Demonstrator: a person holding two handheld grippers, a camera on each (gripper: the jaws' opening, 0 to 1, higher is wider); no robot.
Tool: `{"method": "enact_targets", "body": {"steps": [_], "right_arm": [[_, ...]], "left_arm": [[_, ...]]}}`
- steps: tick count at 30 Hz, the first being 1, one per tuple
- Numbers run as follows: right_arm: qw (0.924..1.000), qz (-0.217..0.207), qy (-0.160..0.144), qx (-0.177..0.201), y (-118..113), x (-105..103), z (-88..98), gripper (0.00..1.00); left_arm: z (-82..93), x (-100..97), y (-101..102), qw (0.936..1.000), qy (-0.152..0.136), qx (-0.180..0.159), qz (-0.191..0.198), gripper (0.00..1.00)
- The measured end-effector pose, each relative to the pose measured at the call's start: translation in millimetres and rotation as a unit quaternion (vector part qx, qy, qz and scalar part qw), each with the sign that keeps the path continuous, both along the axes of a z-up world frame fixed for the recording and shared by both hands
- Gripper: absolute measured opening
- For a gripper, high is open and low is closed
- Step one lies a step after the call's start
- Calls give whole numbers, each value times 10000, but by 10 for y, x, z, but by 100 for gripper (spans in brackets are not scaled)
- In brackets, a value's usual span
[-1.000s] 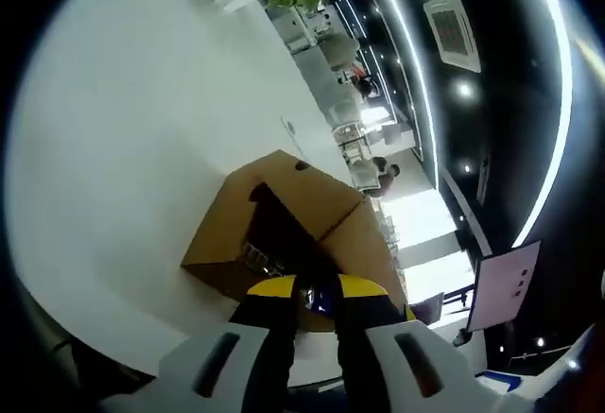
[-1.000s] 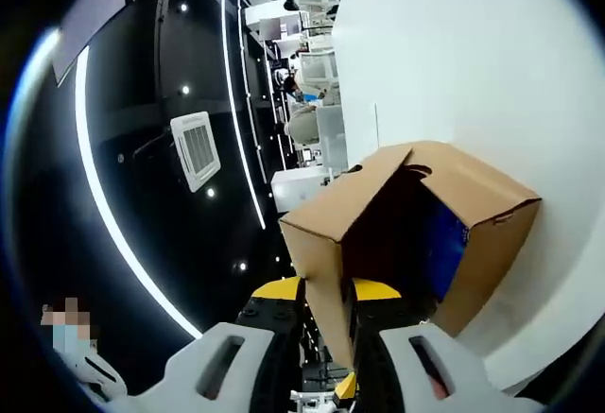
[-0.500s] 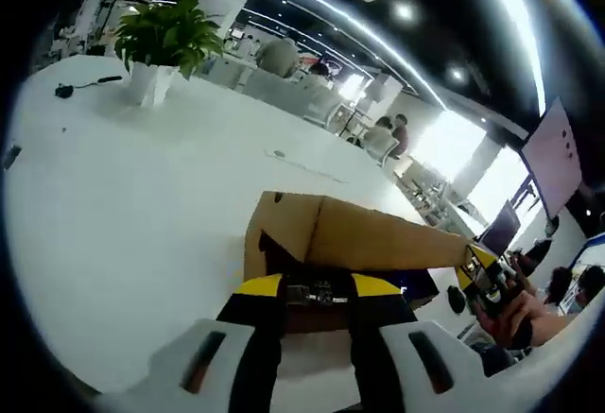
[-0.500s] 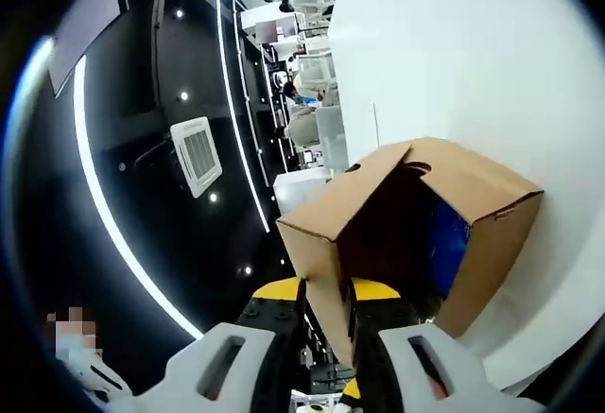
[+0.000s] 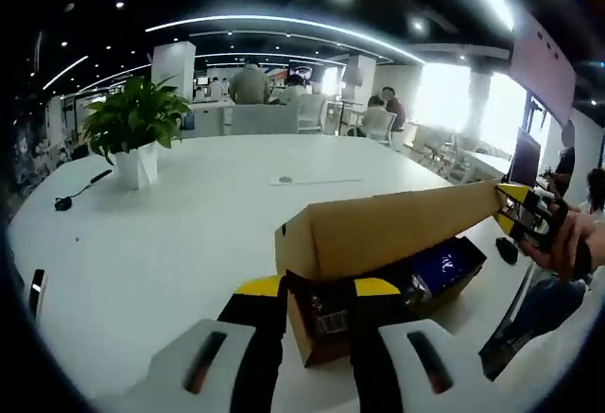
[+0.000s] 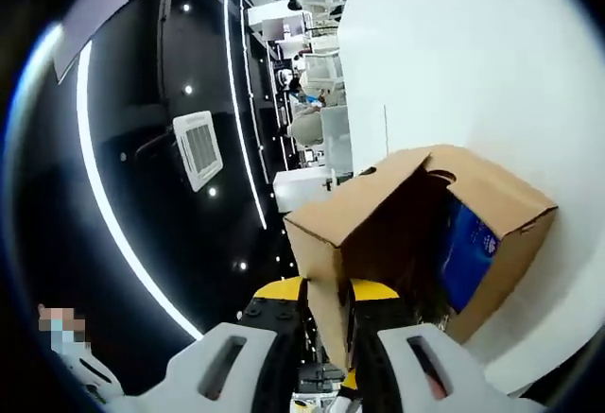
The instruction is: Operate the shoe box by opening the lid, removing the specified soft item, and placing it in the target area until the item is outside and the box remains undamaged.
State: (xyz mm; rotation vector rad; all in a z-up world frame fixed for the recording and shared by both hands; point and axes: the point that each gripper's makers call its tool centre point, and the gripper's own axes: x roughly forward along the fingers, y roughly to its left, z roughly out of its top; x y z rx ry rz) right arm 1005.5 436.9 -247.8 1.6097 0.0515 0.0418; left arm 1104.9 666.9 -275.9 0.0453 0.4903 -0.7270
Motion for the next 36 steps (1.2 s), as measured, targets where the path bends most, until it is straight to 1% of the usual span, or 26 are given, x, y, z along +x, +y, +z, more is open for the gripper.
{"method": "enact_targets", "body": {"steps": [2, 3, 4, 6, 8, 9, 11, 12, 13, 14, 15, 17, 18, 19, 20, 21, 22, 24, 25, 26, 27, 29, 32, 33, 34, 36], "right_arm": [[9994, -4, 22, -337, -37, -12, 12, 14], [9992, -13, 30, -403, -46, -14, 12, 14], [9977, 11, 1, -676, -69, -31, 31, 16], [9925, 59, -56, -1222, -113, -65, 68, 21], [9905, 176, -75, -1363, -119, -109, 90, 25], [9865, 268, -62, -1613, -109, -145, 87, 24], [9810, 464, 12, -1885, -79, -185, 74, 24], [9691, 772, 5, -2341, -34, -219, 74, 24], [9597, 945, 75, -2647, -35, -247, 50, 24], [9436, 1095, 188, -3120, -51, -271, 15, 24], [9243, 1218, 425, -3593, -71, -296, -42, 24], [8919, 1255, 791, -4272, -142, -314, -144, 29], [8542, 1100, 975, -4988, -237, -295, -193, 33], [8455, 1093, 1008, -5129, -254, -298, -212, 35], [8232, 1050, 1095, -5470, -276, -281, -240, 37], [8151, 1040, 1145, -5583, -266, -272, -260, 37], [8101, 885, 1285, -5651, -302, -259, -269, 34], [8051, 207, 1051, -5834, -340, -147, -106, 23], [7880, -98, 1089, -6059, -415, -121, -68, 23], [7767, -88, 1231, -6176, -425, -110, -96, 25], [7590, 176, 1280, -6381, -368, -89, -160, 24], [7357, 171, 1217, -6660, -328, -40, -126, 21], [7351, -90, 1081, -6692, -338, -1, -51, 23], [7362, -93, 1004, -6692, -326, 12, -40, 25], [7343, -82, 995, -6714, -321, 16, -47, 25], [7100, -180, 1044, -6962, -371, 22, -30, 23]], "left_arm": [[-16, -10, -16, 10000, 88, -38, -22, 25], [-14, -12, -18, 9999, 95, -52, -16, 25], [-7, -7, -24, 9999, 92, -73, -30, 25], [8, 2, -36, 9999, 86, -117, -57, 25], [17, 17, -47, 9998, 92, -140, -56, 25], [23, 31, -57, 9998, 108, -190, -41, 25], [11, 45, -63, 9995, 198, -260, -34, 25], [18, 38, -69, 9995, 184, -246, -27, 25], [21, 38, -71, 9996, 172, -239, -30, 25], [25, 46, -73, 9996, 149, -216, -45, 25], [32, 56, -71, 9996, 147, -217, -52, 25], [47, 68, -76, 9996, 127, -249, -62, 25], [67, 63, -78, 9996, 129, -249, -60, 25], [76, 63, -81, 9996, 132, -252, -62, 25], [74, 71, -86, 9995, 124, -268, -63, 25], [71, 77, -87, 9995, 124, -267, -60, 25], [75, 81, -89, 9995, 130, -268, -54, 25], [86, 97, -94, 9995, 138, -291, -46, 25], [89, 103, -96, 9994, 146, -304, -46, 25], [102, 102, -100, 9994, 144, -305, -45, 25], [119, 103, -104, 9995, 123, -301, -54, 25], [142, 103, -110, 9995, 96, -309, -71, 25], [135, 113, -102, 9993, 143, -352, -72, 25], [139, 119, -99, 9992, 161, -369, -77, 25], [131, 117, -95, 9992, 183, -353, -82, 25], [128, 110, -92, 9992, 189, -352, -86, 25]]}}
